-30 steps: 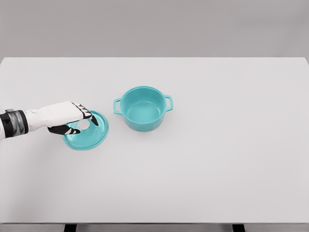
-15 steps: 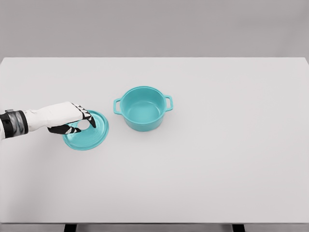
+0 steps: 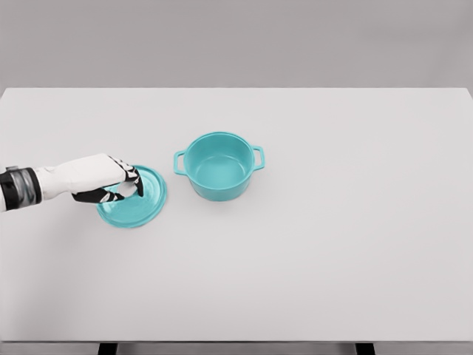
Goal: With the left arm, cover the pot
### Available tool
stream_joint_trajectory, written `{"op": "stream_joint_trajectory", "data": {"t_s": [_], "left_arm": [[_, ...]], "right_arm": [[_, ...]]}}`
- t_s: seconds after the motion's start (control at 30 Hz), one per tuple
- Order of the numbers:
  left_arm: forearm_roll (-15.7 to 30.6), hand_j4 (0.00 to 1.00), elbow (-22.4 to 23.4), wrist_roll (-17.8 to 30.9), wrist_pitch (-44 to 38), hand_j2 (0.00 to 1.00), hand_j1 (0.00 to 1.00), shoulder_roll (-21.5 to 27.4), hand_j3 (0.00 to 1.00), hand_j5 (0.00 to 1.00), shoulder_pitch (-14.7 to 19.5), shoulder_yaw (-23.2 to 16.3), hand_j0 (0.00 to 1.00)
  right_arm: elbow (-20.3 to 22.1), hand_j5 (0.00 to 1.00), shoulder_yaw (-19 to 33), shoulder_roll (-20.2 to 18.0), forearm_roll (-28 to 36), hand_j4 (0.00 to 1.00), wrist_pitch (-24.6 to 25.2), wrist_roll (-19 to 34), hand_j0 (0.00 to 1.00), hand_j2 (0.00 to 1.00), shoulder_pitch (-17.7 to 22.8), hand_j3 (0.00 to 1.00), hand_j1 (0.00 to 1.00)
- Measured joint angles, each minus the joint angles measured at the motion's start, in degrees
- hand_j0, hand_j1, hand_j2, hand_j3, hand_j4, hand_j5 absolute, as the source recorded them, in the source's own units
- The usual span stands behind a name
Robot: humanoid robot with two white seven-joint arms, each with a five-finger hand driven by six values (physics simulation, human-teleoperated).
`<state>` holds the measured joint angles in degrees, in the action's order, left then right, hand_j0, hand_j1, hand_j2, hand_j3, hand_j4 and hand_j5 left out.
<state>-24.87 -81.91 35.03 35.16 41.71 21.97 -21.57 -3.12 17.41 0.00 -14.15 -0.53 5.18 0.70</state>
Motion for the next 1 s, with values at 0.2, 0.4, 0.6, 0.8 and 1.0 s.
{"op": "stream_joint_trajectory", "data": {"t_s": [0.2, 0.4, 0.6, 0.8, 1.0], "left_arm": [[0.5, 0.51, -0.6, 0.0, 0.0, 0.51, 0.51, 0.3, 0.51, 0.51, 0.0, 0.2, 0.51], [0.7, 0.51, -2.2, 0.0, 0.0, 0.51, 0.51, 0.7, 0.51, 0.51, 0.2, 0.4, 0.51], [0.7, 0.51, -3.3, 0.0, 0.0, 0.51, 0.51, 0.9, 0.51, 0.51, 0.6, 0.5, 0.51], [0.7, 0.51, -4.7, 0.0, 0.0, 0.51, 0.51, 1.9, 0.51, 0.51, 1.4, 0.5, 0.51], [0.7, 0.50, -5.0, 0.0, 0.0, 0.50, 0.50, 2.2, 0.50, 0.50, 2.2, 0.5, 0.50]], "right_arm": [[0.0, 1.00, 0.0, 0.0, 0.0, 1.00, 0.0, 0.0, 1.00, 1.00, 0.0, 1.00, 1.00], [0.0, 1.00, 0.0, 0.0, 0.0, 1.00, 0.0, 0.0, 1.00, 1.00, 0.0, 1.00, 1.00], [0.0, 1.00, 0.0, 0.0, 0.0, 1.00, 0.0, 0.0, 1.00, 1.00, 0.0, 1.00, 1.00], [0.0, 1.00, 0.0, 0.0, 0.0, 1.00, 0.0, 0.0, 1.00, 1.00, 0.0, 1.00, 1.00], [0.0, 1.00, 0.0, 0.0, 0.0, 1.00, 0.0, 0.0, 1.00, 1.00, 0.0, 1.00, 1.00]]}}
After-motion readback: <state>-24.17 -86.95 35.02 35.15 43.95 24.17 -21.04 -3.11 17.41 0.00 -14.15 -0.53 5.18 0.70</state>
